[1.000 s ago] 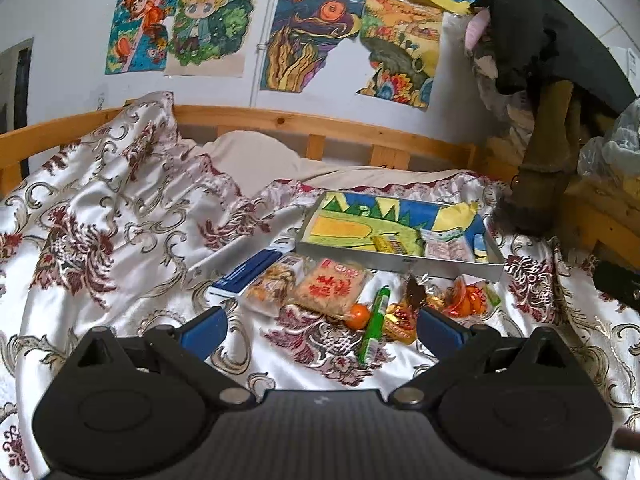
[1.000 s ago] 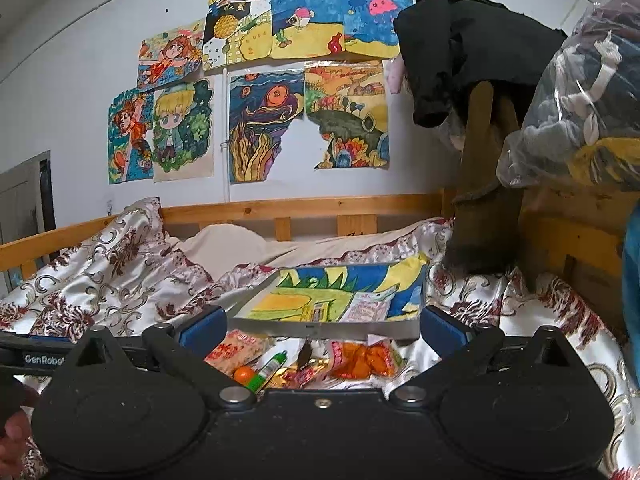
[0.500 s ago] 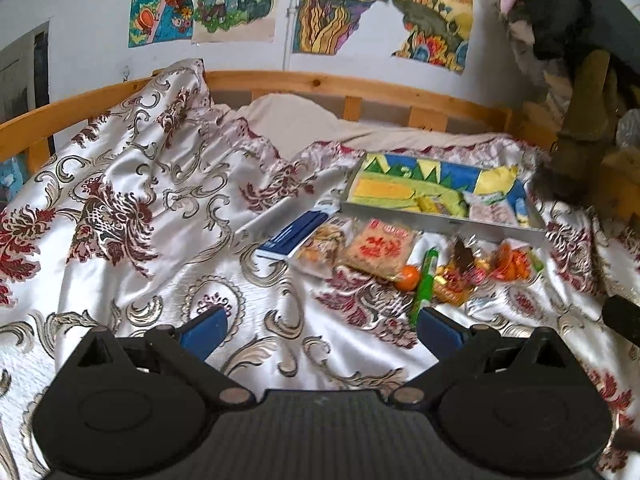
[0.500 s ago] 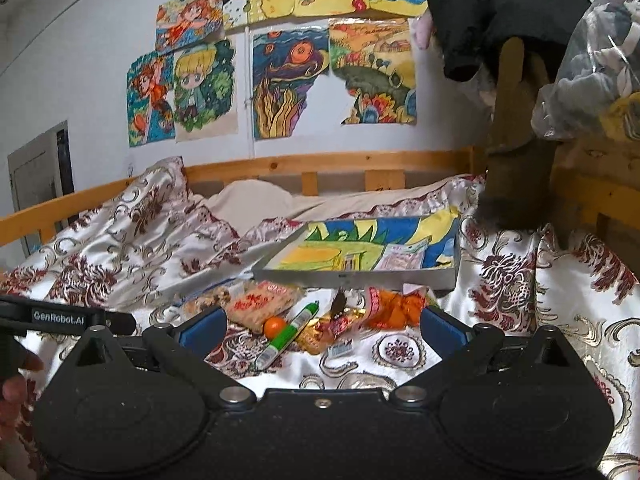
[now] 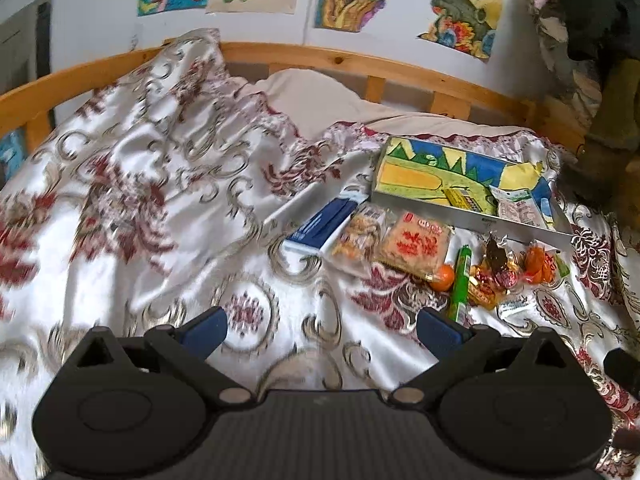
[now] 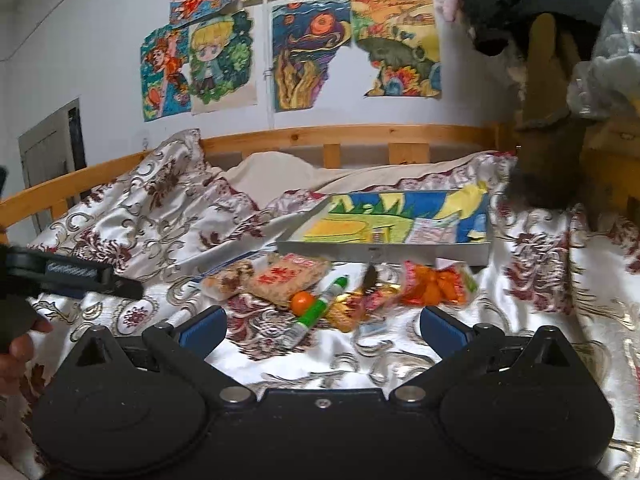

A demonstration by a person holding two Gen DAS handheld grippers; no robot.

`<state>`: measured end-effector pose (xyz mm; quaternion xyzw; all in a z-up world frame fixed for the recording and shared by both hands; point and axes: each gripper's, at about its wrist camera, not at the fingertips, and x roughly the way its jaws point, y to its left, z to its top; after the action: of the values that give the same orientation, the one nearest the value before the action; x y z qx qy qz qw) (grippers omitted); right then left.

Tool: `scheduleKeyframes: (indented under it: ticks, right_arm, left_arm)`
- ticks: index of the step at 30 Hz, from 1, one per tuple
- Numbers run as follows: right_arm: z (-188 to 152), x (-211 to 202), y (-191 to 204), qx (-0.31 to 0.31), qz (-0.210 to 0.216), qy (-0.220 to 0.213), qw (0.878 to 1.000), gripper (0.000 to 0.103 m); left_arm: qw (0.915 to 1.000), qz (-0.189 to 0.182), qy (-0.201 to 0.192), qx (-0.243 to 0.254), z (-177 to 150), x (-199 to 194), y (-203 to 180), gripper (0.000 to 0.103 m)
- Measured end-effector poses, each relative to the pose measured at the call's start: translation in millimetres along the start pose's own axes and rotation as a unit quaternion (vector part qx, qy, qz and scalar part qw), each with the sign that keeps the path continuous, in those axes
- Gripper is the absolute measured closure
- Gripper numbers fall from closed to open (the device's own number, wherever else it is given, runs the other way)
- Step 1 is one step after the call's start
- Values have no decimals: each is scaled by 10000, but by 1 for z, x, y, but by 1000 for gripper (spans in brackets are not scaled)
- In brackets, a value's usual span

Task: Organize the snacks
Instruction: 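Move both tools back toward the remaining snacks beside the tray, then grasp the nut-mix bag with the left tool while the right tool grasps the green sausage stick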

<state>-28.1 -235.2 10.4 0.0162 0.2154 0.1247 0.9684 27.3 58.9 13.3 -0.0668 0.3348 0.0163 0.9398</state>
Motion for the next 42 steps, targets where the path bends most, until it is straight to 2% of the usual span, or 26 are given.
scheduleKeyframes:
  ticks: [8,12,17,24,31,39,42]
  right_arm:
    - [7,35,14,-49,82,150,9998,1]
    - [6,54,18,-54,-41,231,9997,1]
    - [6,80,19,-17,-113,404,9991,1]
    - [8,118,22,-72,-144,598,9981,4]
    - [7,154,22,-29,-206,797,9966,9]
    - [-2,180,27,-28,-374,1094,9933,19]
    - [-7,189,28,-64,-457,1248,9911,27]
  left_arm:
    - [9992,-230,-234,247,20,28,3,0]
    - [9976,-327,-386,464,25,45,-1,0]
    - [9946,-506,-416,803,32,72,-7,0]
    - [9872,-514,-408,1454,40,108,-16,1]
    - [9835,-630,-443,1640,44,133,-15,1]
    - [9832,-923,-213,1563,47,149,-8,14]
    - [9814,-1030,-116,1617,47,152,-12,22]
